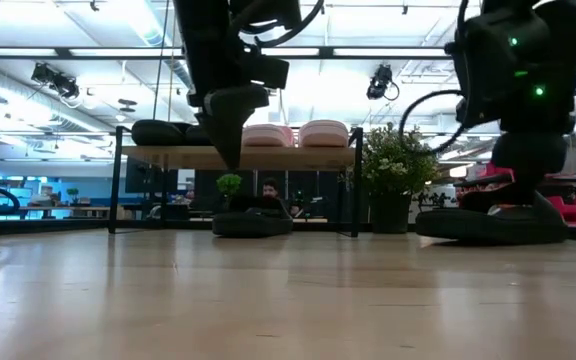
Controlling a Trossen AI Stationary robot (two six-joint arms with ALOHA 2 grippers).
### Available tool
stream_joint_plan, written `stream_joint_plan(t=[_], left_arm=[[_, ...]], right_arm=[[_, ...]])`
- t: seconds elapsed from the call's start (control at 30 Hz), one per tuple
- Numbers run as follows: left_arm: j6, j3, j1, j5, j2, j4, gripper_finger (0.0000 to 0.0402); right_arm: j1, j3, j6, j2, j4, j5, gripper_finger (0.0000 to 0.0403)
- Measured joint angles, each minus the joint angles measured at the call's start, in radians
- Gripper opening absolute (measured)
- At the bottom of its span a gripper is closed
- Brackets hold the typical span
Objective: Pick and place slides into the shelf
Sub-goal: Put the black slipper under the shelf
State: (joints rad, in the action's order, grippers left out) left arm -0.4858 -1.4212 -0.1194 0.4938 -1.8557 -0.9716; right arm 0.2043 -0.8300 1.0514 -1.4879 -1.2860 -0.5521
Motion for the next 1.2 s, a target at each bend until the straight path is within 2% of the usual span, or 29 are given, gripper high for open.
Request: stream_joint_plan(t=[0.33,0.43,0.57,0.6,0.8,0.9,1.0,1.1,1.2], left_arm=[[0.001,0.0,0.025,0.0,0.0,0.003,0.0041],[0.004,0.0,0.03,0.0,0.0,0.003,0.0036],[0.011,0.0,0.031,0.002,0.0,0.002,0.0027],[0.011,0.0,0.028,0.004,0.0,0.0,0.0023],[-0.041,0.0,-0.013,0.007,0.005,-0.111,0.0005],[-0.114,0.001,-0.044,0.006,0.019,-0.209,0.0008],[-0.204,0.001,-0.072,0.028,0.038,-0.307,0.0019],[-0.292,0.0,-0.097,0.054,0.064,-0.391,0.0023],[-0.35,0.0,-0.117,0.08,0.096,-0.422,0.0018]], right_arm=[[-0.051,0.092,0.002,0.0,0.007,-0.008,0.016],[-0.062,0.115,0.015,0.0,0.031,-0.017,0.0123],[-0.05,0.106,-0.003,0.0,0.082,-0.015,0.0028],[-0.038,0.097,-0.023,0.0,0.101,-0.021,0.0018],[0.101,-0.008,-0.047,0.0,0.217,-0.059,0.0012],[0.184,-0.08,-0.132,0.0,0.325,-0.059,0.0013],[0.238,-0.124,-0.305,0.0,0.526,-0.084,0.0012],[0.248,-0.131,-0.517,0.0,0.736,-0.116,0.0012],[0.217,-0.131,-0.583,-0.01,0.822,-0.191,0.0012]])
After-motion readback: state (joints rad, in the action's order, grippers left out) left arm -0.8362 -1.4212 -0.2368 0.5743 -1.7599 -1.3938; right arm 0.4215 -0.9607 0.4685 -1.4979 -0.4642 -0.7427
